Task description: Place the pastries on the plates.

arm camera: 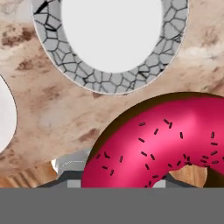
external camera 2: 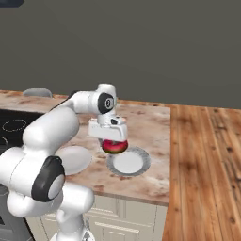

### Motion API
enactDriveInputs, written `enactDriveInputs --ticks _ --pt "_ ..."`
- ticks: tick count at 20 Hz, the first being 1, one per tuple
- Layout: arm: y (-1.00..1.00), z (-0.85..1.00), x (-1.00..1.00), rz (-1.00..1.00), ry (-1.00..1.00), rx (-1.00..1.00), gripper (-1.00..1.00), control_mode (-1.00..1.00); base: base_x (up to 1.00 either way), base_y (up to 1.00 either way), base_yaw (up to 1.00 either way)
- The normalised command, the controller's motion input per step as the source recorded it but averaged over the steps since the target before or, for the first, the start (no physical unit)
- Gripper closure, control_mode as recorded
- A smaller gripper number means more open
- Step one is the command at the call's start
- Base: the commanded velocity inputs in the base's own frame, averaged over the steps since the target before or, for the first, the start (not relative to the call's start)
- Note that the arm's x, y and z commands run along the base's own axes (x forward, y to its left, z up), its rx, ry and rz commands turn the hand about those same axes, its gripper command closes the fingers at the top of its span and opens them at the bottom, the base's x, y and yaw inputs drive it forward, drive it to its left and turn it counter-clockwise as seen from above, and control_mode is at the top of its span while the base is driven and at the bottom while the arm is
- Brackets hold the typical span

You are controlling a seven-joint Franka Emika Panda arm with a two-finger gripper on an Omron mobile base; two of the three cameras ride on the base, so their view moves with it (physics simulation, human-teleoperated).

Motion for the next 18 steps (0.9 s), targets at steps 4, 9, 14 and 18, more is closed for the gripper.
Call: enactDriveInputs --ticks 4,9,14,18 --pt "-1.0 -0.23 0.25 0.16 -0.04 0.28 1.0 -1.0 0.0 0.0 0.0" --pt "-0.15 -0.46 0.46 0.09 -0.2 0.21 1.0 -1.0 0.0 0.0 0.0" --pt "0.15 -0.1 0.68 0.01 -0.1 0.01 1.0 -1.0 0.0 0.0 0.0" --pt "0.06 -0.27 0.51 0.0 -0.03 0.0 1.0 -1.0 0.0 0.0 0.0"
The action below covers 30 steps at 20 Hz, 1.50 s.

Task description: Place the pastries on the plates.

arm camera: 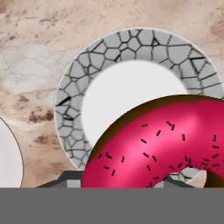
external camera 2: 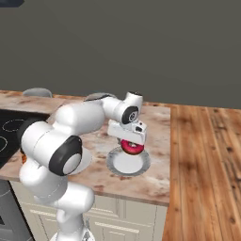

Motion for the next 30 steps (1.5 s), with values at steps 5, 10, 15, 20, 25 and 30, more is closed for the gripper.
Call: enactDriveInputs --ticks 5,10,15,20,25,30 --pt "-0.09 -0.65 0.13 0.0 0.0 0.0 1.0 -1.0 0.0 0.0 0.0" --pt "-0.16 -0.6 0.02 0.0 0.0 0.0 1.0 -1.0 0.0 0.0 0.0" --pt "0.05 -0.64 0.26 0.0 -0.01 0.03 1.0 -1.0 0.0 0.0 0.0" --pt "0.01 -0.57 0.25 0.0 -0.02 0.03 -1.0 -1.0 0.0 0.0 0.0" --pt "0.04 -0.11 -0.24 -0.01 -0.07 0.03 -1.0 -1.0 0.0 0.0 0.0" --pt "0.27 0.39 -0.31 -0.08 0.0 0.01 -1.0 -1.0 0.0 0.0 0.0"
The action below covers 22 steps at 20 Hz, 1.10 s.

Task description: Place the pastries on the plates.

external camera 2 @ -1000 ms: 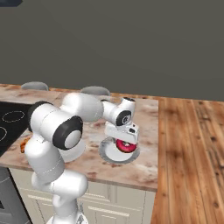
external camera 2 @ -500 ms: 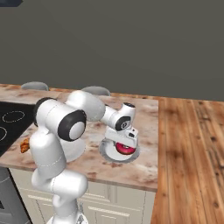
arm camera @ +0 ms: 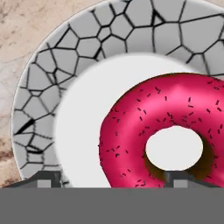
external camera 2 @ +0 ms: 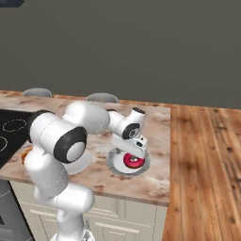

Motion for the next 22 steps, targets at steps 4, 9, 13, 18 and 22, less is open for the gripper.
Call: enactDriveInputs --ticks 4,9,13,18,22 --pt "0.21 0.72 -0.08 0.0 0.0 -0.05 -1.0 -1.0 0.0 0.0 0.0" --pt "0.38 1.0 -0.36 -0.05 -0.03 -0.1 -1.0 -1.0 0.0 0.0 0.0" --pt "0.86 0.65 -0.52 0.0 0.06 -0.11 -1.0 -1.0 0.0 0.0 0.0" --pt "1.0 0.21 -0.05 0.0 0.1 -0.05 -1.0 -1.0 0.0 0.0 0.0" --pt "1.0 0.17 0.0 0.06 0.03 -0.12 -1.0 -1.0 0.0 0.0 0.0"
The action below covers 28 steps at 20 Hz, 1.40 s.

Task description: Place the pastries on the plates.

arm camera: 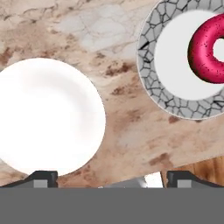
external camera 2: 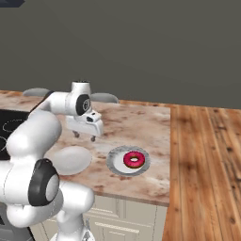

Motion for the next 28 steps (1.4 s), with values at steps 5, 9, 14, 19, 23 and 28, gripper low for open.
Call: enactDriveInputs --ticks 5,9,14,19,23,28 --pt "1.0 0.21 0.01 0.13 0.05 -0.05 -1.0 -1.0 0.0 0.0 0.0" --pt "1.0 0.09 0.02 0.12 0.01 -0.04 -1.0 -1.0 0.0 0.0 0.0" --pt "1.0 -0.06 0.01 0.21 0.03 0.05 -1.0 -1.0 0.0 0.0 0.0" --pt "1.0 -0.24 0.0 0.09 0.0 0.14 -1.0 -1.0 0.0 0.0 0.0" --pt "0.78 -0.37 0.0 0.0 0.0 0.17 -1.0 -1.0 0.0 0.0 0.0" --pt "0.46 -0.34 -0.18 0.0 0.0 0.17 -1.0 -1.0 0.0 0.0 0.0"
